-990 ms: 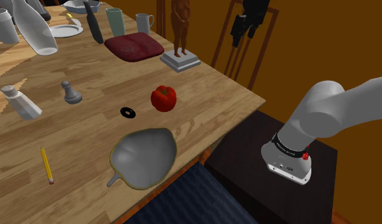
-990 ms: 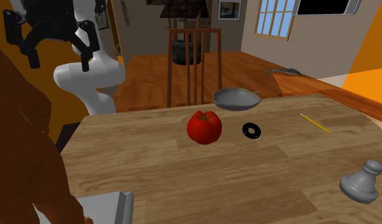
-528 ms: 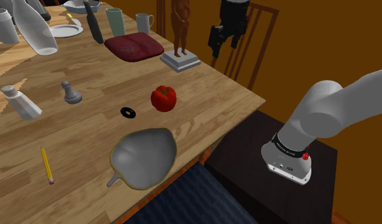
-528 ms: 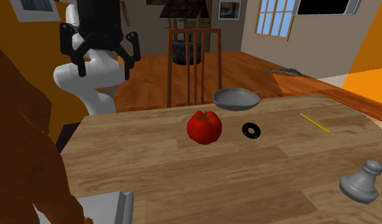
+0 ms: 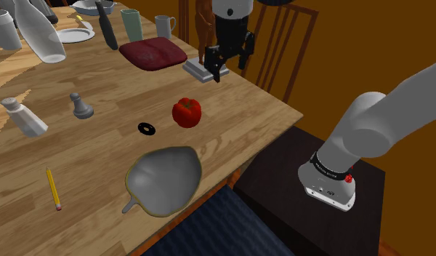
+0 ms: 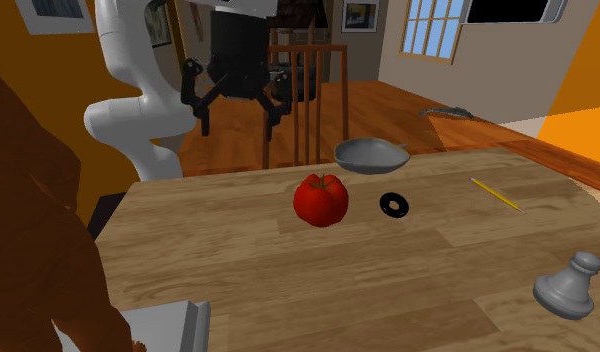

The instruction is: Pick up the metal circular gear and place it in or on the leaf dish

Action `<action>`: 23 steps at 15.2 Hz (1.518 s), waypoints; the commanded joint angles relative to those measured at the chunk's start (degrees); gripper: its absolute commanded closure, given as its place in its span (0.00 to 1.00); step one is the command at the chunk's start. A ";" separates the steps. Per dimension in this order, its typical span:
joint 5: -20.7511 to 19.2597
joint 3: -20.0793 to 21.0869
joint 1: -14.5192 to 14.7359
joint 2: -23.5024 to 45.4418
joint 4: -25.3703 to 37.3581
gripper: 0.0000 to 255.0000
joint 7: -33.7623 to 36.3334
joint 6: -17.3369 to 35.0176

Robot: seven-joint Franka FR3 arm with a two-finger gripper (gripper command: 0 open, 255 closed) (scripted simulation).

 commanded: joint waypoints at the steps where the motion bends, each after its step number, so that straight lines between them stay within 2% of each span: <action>1: -0.14 2.33 0.02 4.12 2.96 0.00 3.81 0.33; 7: -3.01 8.34 0.99 17.42 13.27 0.00 15.31 0.21; 11: -6.76 11.05 3.15 27.64 21.99 0.00 23.08 -1.05; 15: -11.15 12.06 7.21 38.60 32.65 0.00 30.06 -3.62; 20: -16.24 11.08 14.83 53.19 50.18 0.00 36.43 -9.11; 23: -16.05 10.93 14.51 52.85 48.11 0.00 36.52 -7.38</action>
